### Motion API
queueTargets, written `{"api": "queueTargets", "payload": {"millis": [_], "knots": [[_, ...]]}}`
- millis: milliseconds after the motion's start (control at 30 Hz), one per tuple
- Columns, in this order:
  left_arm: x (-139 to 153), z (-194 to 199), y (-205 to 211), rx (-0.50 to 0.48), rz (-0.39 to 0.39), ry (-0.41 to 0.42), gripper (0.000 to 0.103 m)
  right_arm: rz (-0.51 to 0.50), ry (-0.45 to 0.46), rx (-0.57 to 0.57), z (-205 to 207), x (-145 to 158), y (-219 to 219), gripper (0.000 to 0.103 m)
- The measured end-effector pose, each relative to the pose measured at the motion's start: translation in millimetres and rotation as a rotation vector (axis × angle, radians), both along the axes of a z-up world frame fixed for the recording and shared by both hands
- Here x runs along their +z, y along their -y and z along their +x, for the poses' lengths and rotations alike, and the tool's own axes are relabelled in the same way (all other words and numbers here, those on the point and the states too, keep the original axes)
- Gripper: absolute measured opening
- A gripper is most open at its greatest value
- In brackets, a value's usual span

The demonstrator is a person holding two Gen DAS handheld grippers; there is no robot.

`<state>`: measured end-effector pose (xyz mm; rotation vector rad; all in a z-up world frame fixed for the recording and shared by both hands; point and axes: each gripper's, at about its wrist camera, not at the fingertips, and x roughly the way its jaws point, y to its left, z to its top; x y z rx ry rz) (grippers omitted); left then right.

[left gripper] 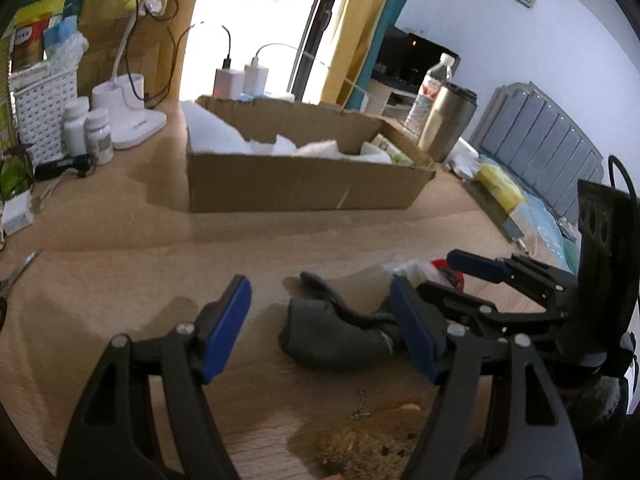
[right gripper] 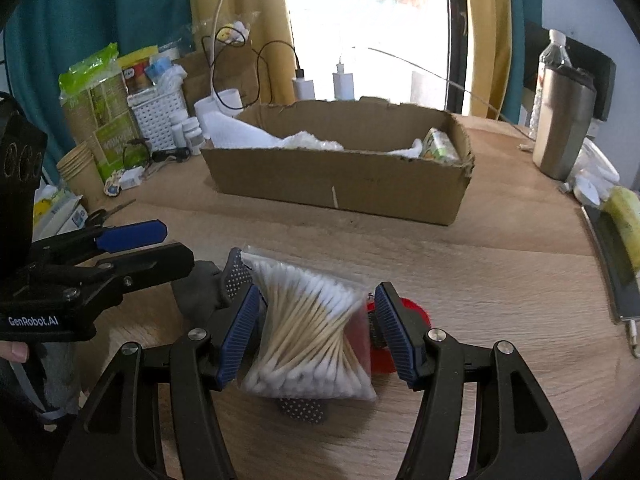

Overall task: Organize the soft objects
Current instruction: 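Grasp the grey sock with the left gripper while the right gripper holds the swab bag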

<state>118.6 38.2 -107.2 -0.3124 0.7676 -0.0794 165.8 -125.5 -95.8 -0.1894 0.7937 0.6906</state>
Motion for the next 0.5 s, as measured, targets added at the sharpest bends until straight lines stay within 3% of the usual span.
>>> {"api": "queueTargets", "payload": {"millis": [333,367,500], "knots": [[-11,7,7,-0.009,0.004,-0.043,0.073,-0.019,-0.018,0.052,3,-16,-11,0.062],[-12,8,9,-0.014,0.007,-0.049,0.073,-0.017,-0.02,0.056,3,-15,-11,0.054],[-15,11,16,-0.033,0.02,-0.067,0.073,-0.002,-0.025,0.073,6,-16,-8,0.045]]}}
